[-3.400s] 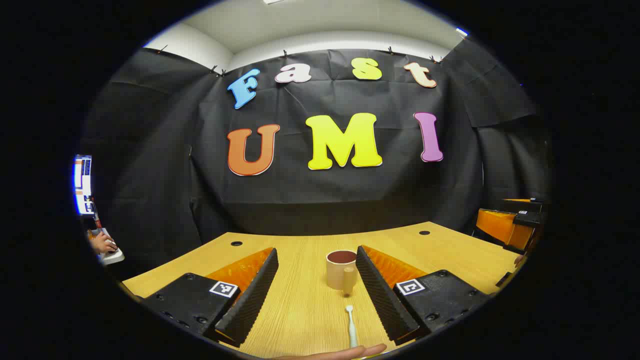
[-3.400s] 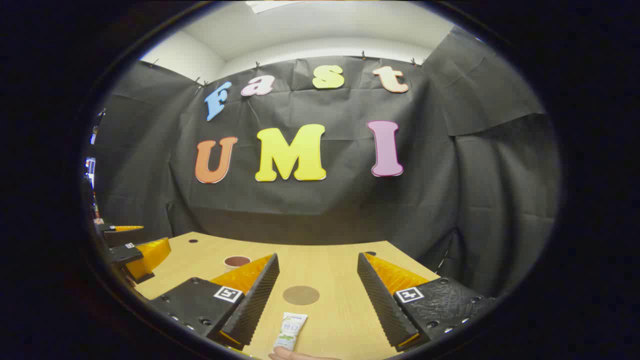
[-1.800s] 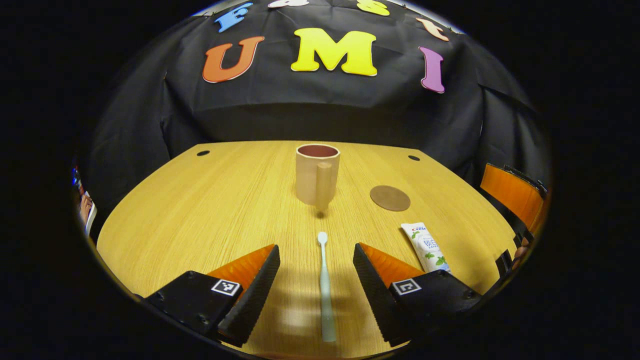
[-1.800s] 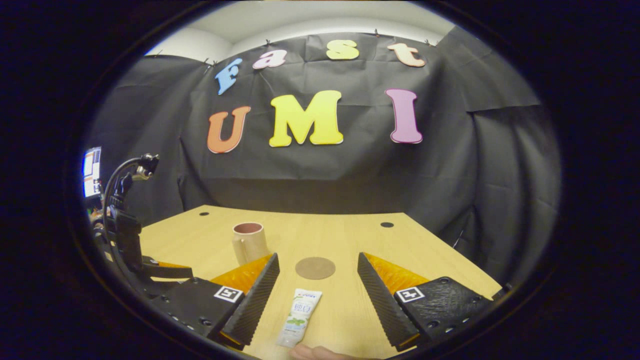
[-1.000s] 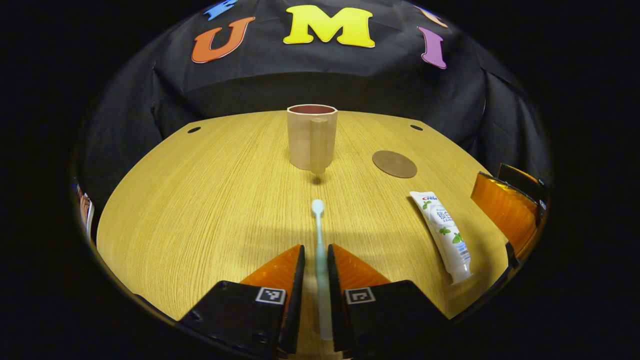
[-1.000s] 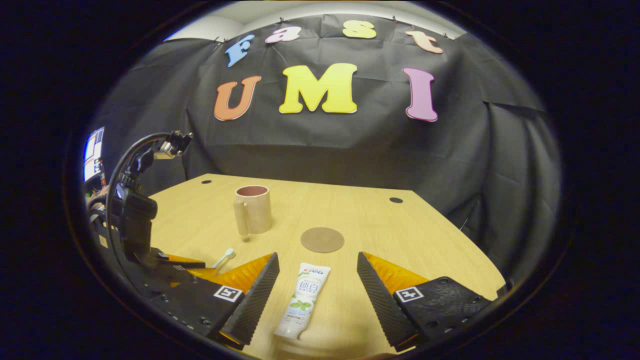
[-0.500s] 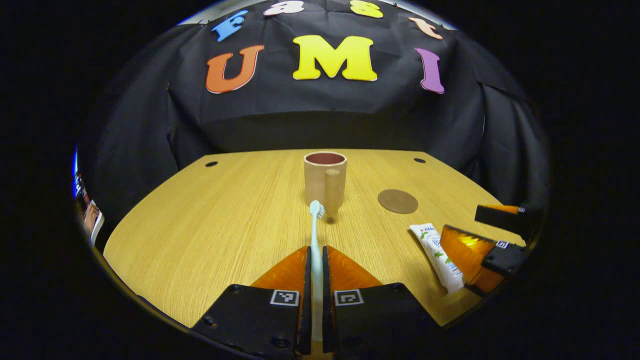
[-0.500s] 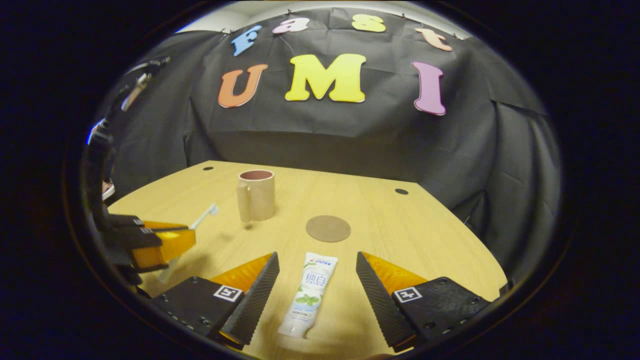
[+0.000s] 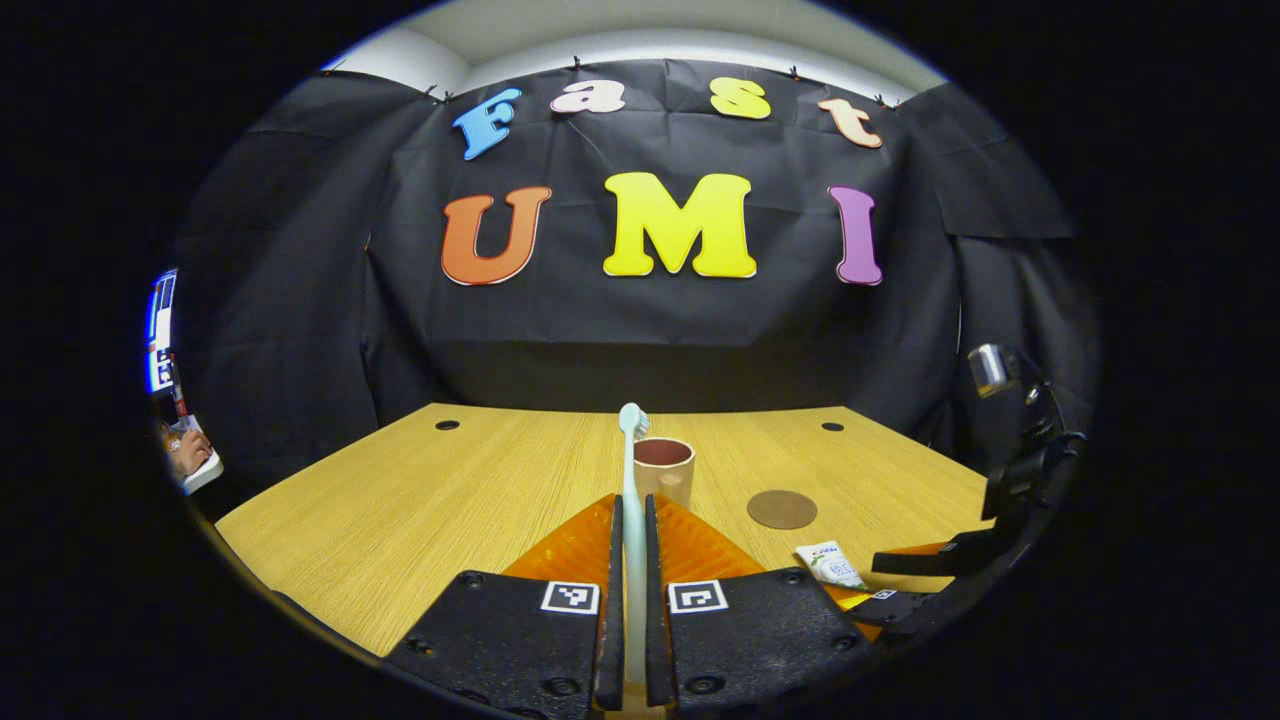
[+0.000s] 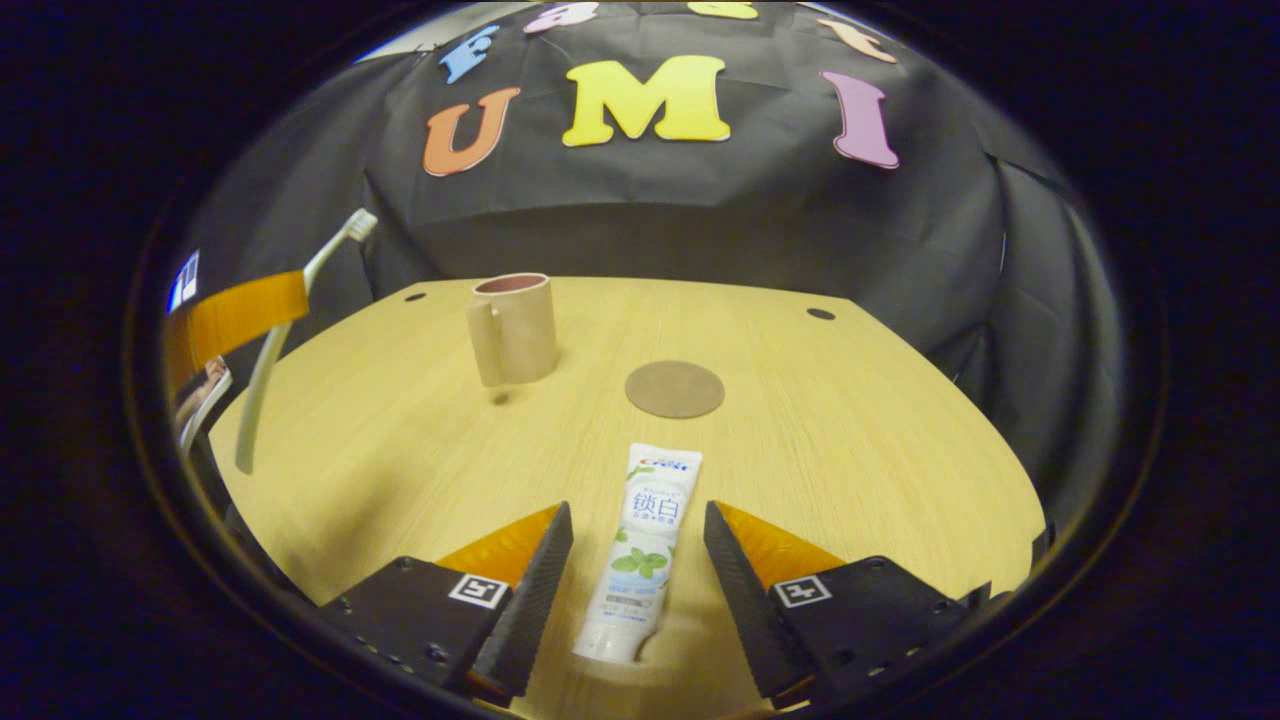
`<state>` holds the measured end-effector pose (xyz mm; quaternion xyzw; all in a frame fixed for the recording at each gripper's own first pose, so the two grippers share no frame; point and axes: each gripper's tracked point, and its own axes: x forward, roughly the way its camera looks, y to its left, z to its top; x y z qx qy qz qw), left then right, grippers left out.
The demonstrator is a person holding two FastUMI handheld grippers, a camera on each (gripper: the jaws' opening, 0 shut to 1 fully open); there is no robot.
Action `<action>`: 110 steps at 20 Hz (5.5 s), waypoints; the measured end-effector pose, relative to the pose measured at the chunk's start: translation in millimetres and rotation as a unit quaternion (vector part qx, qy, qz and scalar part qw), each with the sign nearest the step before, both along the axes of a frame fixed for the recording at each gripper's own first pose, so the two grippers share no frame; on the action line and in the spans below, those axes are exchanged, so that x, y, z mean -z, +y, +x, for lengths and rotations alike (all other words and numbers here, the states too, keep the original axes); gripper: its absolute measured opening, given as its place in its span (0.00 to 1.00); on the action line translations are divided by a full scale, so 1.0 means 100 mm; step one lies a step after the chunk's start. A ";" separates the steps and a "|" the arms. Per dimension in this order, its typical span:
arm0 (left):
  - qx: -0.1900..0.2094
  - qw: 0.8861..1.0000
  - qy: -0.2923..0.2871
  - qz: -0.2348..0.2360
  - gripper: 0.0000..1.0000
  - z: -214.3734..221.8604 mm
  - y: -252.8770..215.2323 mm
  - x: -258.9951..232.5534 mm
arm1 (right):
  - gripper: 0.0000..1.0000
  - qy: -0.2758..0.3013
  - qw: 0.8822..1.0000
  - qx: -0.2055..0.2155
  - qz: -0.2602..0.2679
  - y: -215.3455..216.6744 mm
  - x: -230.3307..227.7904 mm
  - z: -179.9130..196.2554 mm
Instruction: Put the toothbrush and toothpaste on the desktop into the cup, then pick up the cup and place it on the coaster on the desktop.
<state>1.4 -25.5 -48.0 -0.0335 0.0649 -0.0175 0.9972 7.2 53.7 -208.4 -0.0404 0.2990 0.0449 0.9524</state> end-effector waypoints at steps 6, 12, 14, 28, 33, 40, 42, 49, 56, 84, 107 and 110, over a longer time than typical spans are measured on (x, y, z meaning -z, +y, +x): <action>0.010 0.999 -0.031 0.001 0.11 -0.05 -0.07 -0.20 | 0.40 0.058 0.997 0.010 0.040 -0.01 0.18 0.02; 0.007 1.000 -0.012 -0.013 0.11 0.01 -0.02 -0.12 | 0.24 0.007 0.998 0.010 0.068 -0.05 -0.07 0.05; 0.003 1.000 -0.015 -0.008 0.12 0.02 0.01 -0.15 | 0.24 -0.035 0.997 0.006 0.071 -0.08 -0.25 0.07; 0.009 0.999 -0.037 0.001 0.12 0.71 0.01 -0.70 | 0.23 -0.201 0.978 -0.034 0.053 -0.08 -1.20 -0.14; 0.012 0.999 -0.042 0.009 0.12 1.22 -0.05 -0.84 | 0.23 -0.198 0.978 -0.031 0.061 -0.19 -1.14 -0.14; 0.011 1.000 -0.024 0.014 0.11 1.72 -0.17 -0.64 | 0.23 -0.184 0.981 -0.025 0.058 -0.30 -0.99 -0.10; 0.009 1.000 -0.012 0.011 0.13 1.77 -0.18 -0.56 | 0.24 -0.181 0.981 -0.023 0.059 -0.32 -0.96 -0.08; 0.004 0.999 -0.033 0.021 0.27 1.72 -0.10 -0.70 | 0.23 -0.173 0.983 -0.023 0.064 -0.30 -0.90 -0.06; 0.006 1.000 -0.005 0.014 0.40 1.74 -0.06 -0.52 | 0.24 -0.173 0.982 -0.031 0.062 -0.25 -0.90 -0.08; 0.016 0.987 0.135 0.091 0.96 2.53 1.27 1.08 | 0.24 -0.115 0.992 -0.037 0.041 -0.10 -0.34 0.19; 0.031 0.978 0.204 -0.006 0.11 2.43 1.10 1.47 | 0.27 -0.113 0.992 -0.030 0.046 -0.08 -0.31 0.27; 0.019 0.983 0.181 -0.036 0.08 2.34 1.13 1.33 | 0.27 -0.113 0.992 -0.030 0.046 -0.08 -0.32 0.27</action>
